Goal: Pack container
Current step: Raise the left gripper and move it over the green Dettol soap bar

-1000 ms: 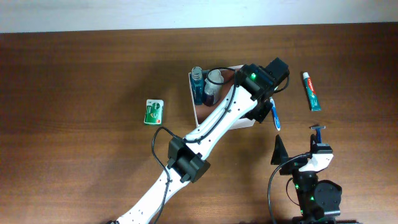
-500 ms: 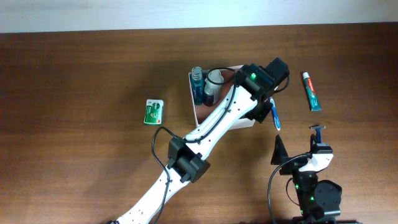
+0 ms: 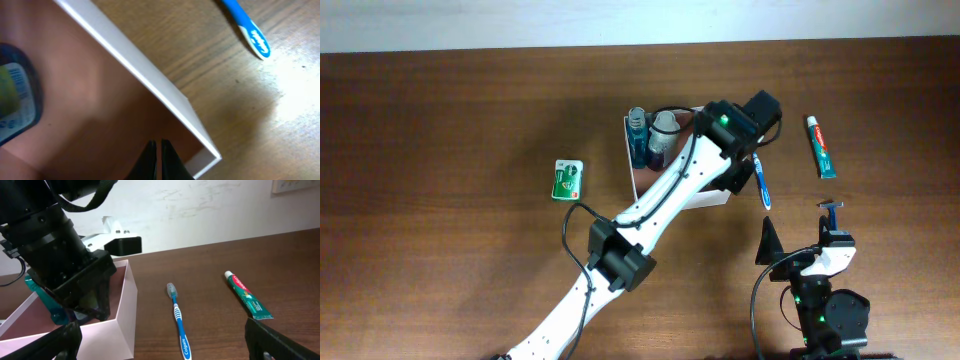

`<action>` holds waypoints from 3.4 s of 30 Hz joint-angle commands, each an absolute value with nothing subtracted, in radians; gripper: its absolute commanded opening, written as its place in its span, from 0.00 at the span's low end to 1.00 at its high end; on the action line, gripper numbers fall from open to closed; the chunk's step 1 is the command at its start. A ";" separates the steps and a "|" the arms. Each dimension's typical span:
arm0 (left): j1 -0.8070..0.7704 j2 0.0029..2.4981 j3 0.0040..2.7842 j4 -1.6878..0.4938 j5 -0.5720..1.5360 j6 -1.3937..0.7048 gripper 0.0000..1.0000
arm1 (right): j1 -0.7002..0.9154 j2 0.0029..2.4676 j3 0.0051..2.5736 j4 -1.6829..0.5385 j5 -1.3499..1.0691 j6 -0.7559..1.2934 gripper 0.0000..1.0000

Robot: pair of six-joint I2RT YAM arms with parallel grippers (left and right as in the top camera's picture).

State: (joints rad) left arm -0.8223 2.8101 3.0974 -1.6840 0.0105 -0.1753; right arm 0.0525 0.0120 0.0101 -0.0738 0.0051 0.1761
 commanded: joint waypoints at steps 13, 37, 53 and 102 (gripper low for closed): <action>-0.754 2.498 3.091 -1.631 -0.126 -0.162 0.19 | 0.059 0.004 0.006 -0.080 0.004 0.173 0.98; -0.410 2.029 2.861 -1.688 -0.160 -0.144 0.80 | 0.059 0.004 0.006 -0.080 0.004 0.173 0.98; -0.252 1.980 2.056 -1.476 -0.102 -0.196 0.87 | 0.059 0.004 0.006 -0.080 0.004 0.173 0.98; -0.200 2.084 1.603 -1.003 -0.004 -0.193 0.87 | 0.059 0.004 0.006 -0.080 0.004 0.173 0.98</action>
